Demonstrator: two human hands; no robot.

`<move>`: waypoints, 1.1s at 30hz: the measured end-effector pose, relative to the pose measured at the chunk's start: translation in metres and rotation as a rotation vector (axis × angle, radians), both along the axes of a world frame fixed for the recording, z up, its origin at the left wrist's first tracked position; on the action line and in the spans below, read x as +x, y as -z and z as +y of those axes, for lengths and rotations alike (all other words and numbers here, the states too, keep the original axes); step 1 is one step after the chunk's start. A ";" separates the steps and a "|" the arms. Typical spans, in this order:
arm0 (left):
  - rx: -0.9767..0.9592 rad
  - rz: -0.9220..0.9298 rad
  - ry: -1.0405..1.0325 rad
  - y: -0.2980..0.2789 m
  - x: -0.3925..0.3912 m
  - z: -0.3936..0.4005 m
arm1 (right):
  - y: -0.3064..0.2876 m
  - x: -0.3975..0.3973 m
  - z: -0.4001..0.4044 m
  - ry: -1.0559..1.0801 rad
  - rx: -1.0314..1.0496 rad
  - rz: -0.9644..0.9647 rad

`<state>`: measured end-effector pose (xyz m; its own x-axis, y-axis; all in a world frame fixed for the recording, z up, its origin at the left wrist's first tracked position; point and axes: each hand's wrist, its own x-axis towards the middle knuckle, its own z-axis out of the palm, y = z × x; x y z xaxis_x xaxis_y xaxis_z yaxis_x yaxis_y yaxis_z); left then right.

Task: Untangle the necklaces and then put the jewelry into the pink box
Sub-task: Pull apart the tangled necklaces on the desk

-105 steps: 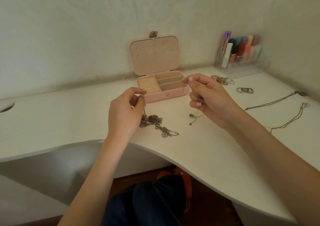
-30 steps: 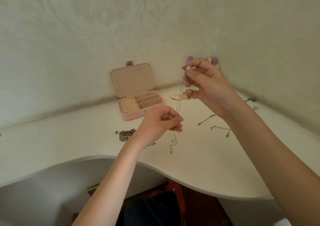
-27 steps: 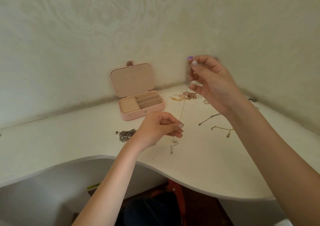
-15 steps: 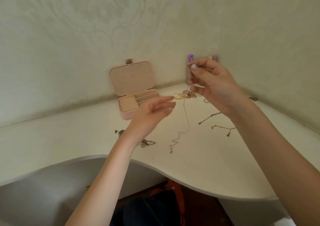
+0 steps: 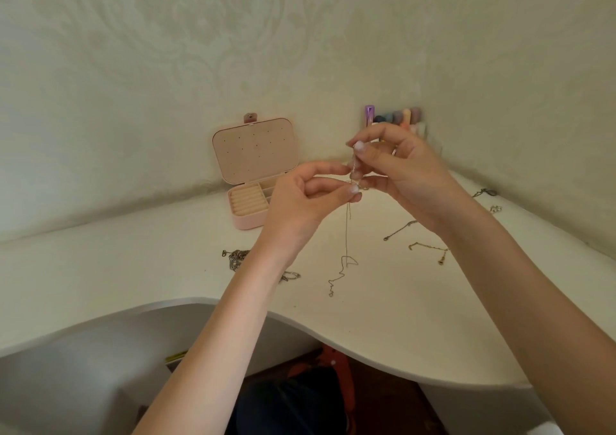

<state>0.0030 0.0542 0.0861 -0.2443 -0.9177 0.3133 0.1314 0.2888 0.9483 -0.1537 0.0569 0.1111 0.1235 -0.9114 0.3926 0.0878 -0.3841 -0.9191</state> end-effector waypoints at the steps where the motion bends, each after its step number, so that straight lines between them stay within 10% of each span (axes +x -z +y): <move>1: -0.009 -0.014 -0.003 0.000 0.000 0.000 | 0.000 0.000 0.000 0.003 -0.003 -0.002; 12: -0.066 -0.221 -0.030 0.006 0.001 -0.001 | -0.002 0.010 0.003 0.092 -0.094 0.072; 33: 0.104 -0.489 0.039 0.037 0.031 0.003 | -0.014 -0.033 -0.004 0.269 -0.012 -0.362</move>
<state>0.0343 0.0575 0.0488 -0.3746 -0.9252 0.0608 -0.3264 0.1930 0.9253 -0.1863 0.0526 0.1253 -0.2647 -0.8874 0.3774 0.2984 -0.4476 -0.8430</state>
